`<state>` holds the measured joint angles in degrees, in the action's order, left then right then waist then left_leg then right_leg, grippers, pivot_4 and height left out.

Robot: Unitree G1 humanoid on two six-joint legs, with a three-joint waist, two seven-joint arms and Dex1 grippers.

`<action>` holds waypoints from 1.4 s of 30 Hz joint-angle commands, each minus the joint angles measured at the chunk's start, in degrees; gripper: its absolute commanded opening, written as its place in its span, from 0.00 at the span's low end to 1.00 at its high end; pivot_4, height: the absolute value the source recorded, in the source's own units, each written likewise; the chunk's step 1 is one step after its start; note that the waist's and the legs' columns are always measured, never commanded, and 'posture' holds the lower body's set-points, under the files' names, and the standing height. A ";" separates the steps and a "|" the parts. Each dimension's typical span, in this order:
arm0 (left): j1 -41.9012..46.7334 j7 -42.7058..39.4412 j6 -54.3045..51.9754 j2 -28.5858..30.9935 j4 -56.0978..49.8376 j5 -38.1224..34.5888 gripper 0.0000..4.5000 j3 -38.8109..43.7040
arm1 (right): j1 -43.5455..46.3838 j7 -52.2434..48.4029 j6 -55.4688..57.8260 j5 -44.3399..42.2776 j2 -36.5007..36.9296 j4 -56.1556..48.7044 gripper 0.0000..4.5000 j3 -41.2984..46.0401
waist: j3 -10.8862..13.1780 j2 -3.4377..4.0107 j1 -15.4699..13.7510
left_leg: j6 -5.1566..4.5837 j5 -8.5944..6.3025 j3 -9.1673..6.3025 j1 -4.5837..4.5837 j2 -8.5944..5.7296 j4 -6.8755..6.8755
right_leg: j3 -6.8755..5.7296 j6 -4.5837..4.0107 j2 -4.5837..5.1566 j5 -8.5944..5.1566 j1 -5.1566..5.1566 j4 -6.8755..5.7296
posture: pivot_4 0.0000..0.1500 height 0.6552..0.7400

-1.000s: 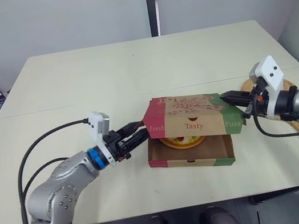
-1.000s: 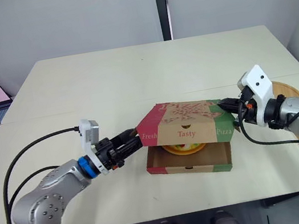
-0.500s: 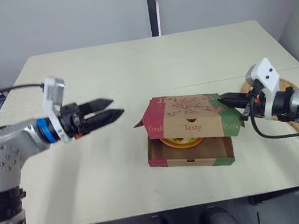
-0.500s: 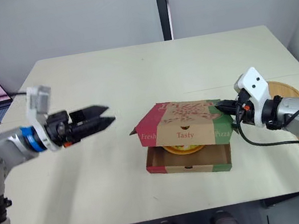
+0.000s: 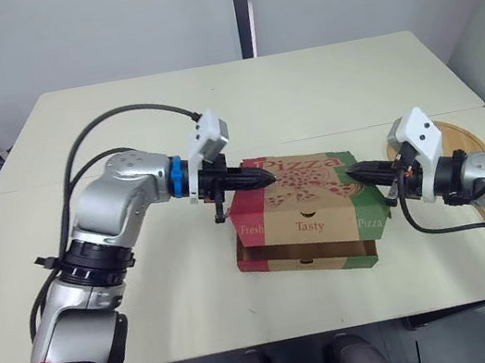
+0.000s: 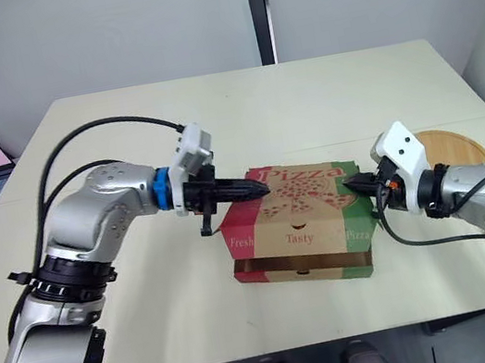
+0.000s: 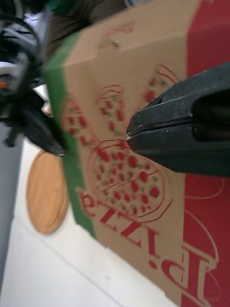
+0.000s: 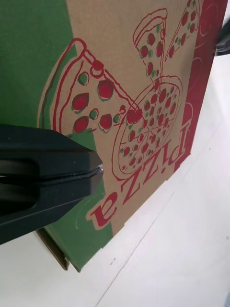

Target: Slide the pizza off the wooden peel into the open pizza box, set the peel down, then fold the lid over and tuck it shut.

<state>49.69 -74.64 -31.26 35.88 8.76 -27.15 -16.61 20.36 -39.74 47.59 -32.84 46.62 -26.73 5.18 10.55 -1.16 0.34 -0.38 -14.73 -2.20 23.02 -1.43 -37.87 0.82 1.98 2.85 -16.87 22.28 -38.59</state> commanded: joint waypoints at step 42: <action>0.82 -7.46 7.64 -4.09 4.59 9.37 0.00 1.53 | -13.89 -1.69 5.68 -10.92 1.51 -9.49 0.00 10.27 | 0.02 -0.04 -0.09 | -0.02 0.00 -0.04 -0.03 0.00 -0.10 | 0.01 0.02 -0.04 -0.01 -0.04 -0.15 | 1.00 1.00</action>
<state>49.25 -81.92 -23.49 32.17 13.84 -17.26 -16.37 6.04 -42.06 52.48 -41.32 48.50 -34.07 13.68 10.57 -1.20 0.25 -0.40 -14.73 -2.24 22.99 -1.43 -37.97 0.83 2.00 2.81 -16.88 22.24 -38.75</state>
